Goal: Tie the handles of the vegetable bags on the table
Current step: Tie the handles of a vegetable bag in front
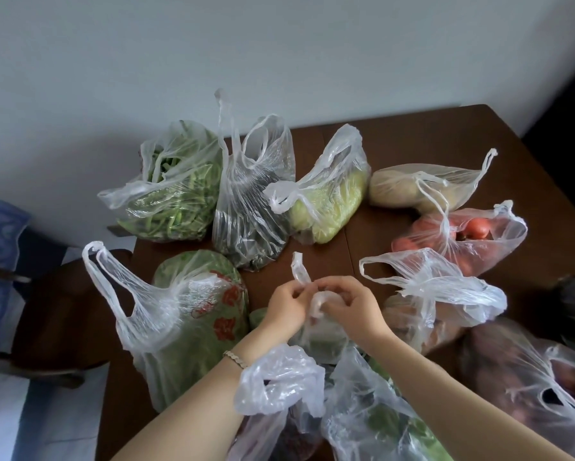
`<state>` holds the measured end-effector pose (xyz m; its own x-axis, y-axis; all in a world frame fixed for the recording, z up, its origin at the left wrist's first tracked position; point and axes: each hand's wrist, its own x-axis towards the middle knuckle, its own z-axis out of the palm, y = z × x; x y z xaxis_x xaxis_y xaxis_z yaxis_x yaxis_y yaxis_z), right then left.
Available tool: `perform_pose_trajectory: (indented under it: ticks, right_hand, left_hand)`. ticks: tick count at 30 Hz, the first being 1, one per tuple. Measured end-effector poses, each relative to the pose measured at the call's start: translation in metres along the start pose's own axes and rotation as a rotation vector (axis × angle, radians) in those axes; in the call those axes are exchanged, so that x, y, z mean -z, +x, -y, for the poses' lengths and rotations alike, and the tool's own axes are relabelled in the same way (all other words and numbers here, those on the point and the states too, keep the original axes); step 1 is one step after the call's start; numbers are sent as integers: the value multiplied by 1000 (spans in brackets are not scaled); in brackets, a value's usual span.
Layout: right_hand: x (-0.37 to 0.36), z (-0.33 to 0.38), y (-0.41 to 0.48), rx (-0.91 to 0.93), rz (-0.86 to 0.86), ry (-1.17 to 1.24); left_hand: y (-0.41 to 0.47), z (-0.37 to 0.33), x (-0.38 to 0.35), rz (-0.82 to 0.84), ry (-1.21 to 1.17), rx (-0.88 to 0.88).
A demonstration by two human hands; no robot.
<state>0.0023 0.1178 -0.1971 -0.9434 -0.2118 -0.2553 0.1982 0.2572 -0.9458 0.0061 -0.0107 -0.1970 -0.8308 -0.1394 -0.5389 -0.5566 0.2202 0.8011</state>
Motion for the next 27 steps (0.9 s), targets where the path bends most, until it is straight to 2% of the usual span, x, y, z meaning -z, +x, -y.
perform_pose_trajectory:
  ticks: [3,5,8,11,15,17,19,23,25,27]
  right_hand:
    - [1,-4,-2,232,94,-305]
    - [1,-4,-3,250,130,-322]
    - [1,6,-7,129,-10,-74]
    - [4,16,-3,-123,-199,196]
    - [7,21,2,-185,-206,384]
    - [4,25,3,-182,-231,467]
    - [4,26,2,-164,-216,409]
    - [25,0,-5,-239,-139,46]
    - [37,-16,-9,-298,-155,-33]
    - [39,-20,-11,-295,-156,-159]
  left_hand:
    - [0,-5,1,-29,-69,68]
    - [2,-8,3,-6,-203,163]
    - [3,-10,6,2,-247,272]
    - [6,-3,9,-52,-352,348]
    - [2,-3,6,-65,-504,403]
    - [4,-7,3,-79,-750,469]
    - [9,-11,4,-109,-948,505]
    - [26,2,33,-281,-1115,490]
    - [30,13,41,-292,-1053,461]
    - [29,17,37,-298,-870,378]
